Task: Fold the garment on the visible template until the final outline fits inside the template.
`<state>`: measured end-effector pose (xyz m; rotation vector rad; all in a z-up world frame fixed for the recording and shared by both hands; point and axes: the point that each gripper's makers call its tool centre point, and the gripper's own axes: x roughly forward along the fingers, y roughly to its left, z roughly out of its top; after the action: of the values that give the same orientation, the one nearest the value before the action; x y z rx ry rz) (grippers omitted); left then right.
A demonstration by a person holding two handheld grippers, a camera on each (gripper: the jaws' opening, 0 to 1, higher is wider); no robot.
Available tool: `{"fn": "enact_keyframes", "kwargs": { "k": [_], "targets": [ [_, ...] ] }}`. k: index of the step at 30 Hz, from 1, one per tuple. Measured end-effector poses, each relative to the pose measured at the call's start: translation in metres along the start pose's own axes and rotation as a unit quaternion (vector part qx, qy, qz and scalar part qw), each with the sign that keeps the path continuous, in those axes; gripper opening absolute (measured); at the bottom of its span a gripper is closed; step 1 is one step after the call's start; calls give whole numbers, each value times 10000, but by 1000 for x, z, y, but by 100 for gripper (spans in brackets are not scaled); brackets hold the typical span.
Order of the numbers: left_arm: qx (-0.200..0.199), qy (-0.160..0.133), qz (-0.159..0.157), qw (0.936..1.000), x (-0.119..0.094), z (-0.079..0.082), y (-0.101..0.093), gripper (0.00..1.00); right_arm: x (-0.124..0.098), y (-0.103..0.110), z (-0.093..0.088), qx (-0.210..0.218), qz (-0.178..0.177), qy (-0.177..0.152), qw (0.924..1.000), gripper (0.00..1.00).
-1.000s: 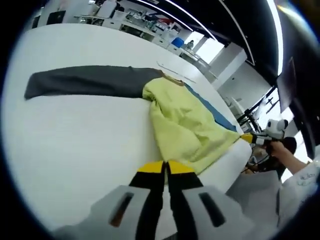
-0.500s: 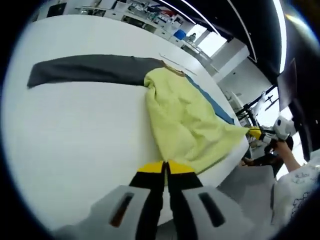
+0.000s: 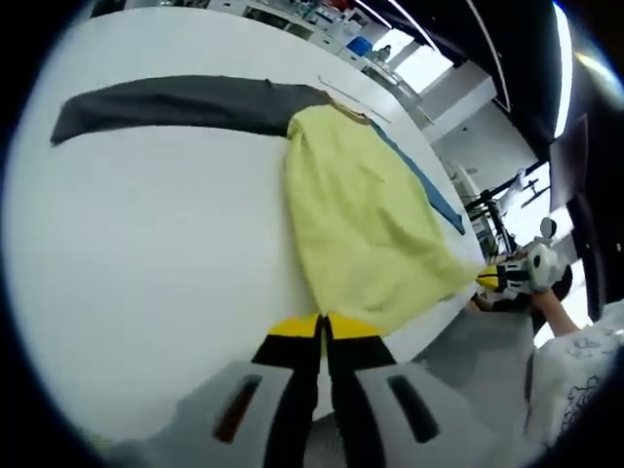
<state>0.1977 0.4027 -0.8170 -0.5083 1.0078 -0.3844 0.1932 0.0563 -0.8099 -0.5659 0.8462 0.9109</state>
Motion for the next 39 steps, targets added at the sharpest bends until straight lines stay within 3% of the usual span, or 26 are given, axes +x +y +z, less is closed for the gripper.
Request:
{"fn": "enact_keyframes", "kwargs": {
  "k": [2, 15, 23, 39],
  "targets": [
    [8, 51, 28, 10000, 0, -2, 2, 0, 5, 2, -7, -180, 11, 174, 9997, 0],
    [-5, 322, 151, 9994, 8, -18, 12, 0, 11, -3, -32, -257, 17, 560, 9981, 0],
    [97, 460, 212, 9987, 11, -25, 14, 0, 12, -1, -35, -297, 33, 638, 9975, 0],
    [26, 431, 237, 9988, 11, -27, 14, 0, 17, 2, -41, -277, 110, 723, 9969, 0]
  ]
}}
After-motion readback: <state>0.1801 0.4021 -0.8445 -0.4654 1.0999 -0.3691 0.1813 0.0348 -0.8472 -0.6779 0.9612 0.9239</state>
